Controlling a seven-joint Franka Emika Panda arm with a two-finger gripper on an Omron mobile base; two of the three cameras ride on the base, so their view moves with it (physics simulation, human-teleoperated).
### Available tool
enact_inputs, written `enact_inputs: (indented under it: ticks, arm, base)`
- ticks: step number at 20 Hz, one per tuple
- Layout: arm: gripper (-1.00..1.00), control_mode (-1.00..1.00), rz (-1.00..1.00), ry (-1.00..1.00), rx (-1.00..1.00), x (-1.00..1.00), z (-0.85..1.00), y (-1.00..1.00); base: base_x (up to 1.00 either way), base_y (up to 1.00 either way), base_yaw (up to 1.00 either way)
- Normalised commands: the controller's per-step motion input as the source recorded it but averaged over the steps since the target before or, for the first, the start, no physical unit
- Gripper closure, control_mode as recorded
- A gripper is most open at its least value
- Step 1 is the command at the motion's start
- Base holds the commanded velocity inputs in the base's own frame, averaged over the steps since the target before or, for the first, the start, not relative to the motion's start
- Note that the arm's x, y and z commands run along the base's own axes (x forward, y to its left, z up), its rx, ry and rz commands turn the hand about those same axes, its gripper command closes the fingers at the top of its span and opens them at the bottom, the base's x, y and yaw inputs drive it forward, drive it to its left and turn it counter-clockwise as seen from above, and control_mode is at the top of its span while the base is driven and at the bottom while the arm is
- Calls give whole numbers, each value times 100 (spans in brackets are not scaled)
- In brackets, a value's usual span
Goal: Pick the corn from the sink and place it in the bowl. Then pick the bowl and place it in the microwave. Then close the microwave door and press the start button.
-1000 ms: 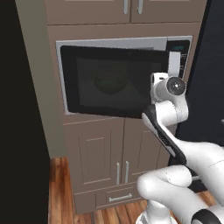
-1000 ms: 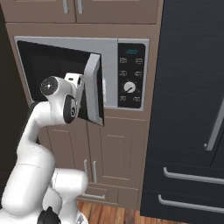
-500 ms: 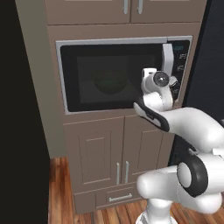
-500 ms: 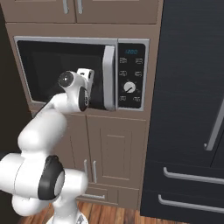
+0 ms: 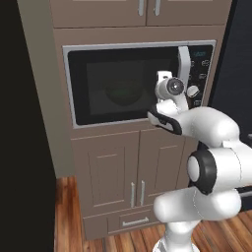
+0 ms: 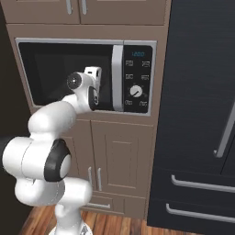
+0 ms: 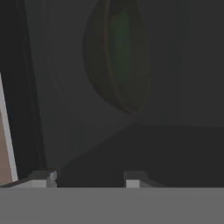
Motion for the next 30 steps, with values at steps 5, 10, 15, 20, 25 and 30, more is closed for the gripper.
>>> enact_inputs:
  ticks: [5, 10, 15, 20, 25, 30]
  arm:
    - [-100, -100, 0, 0, -2, 13, -22, 1]
    - [-100, -100, 0, 1, 2, -96, -1, -3]
    - [-100, -100, 0, 15, 9, -100, 2, -15]
    - [-100, -100, 7, 20, 9, -100, 0, -41]
    - [-100, -100, 12, -7, 4, -79, -5, -44]
    - [-100, -100, 0, -15, 1, -20, -1, -40]
  base:
    - [0, 0, 0]
    - [0, 0, 0]
    - [0, 0, 0]
    - [0, 0, 0]
    - [0, 0, 0]
    - [0, 0, 0]
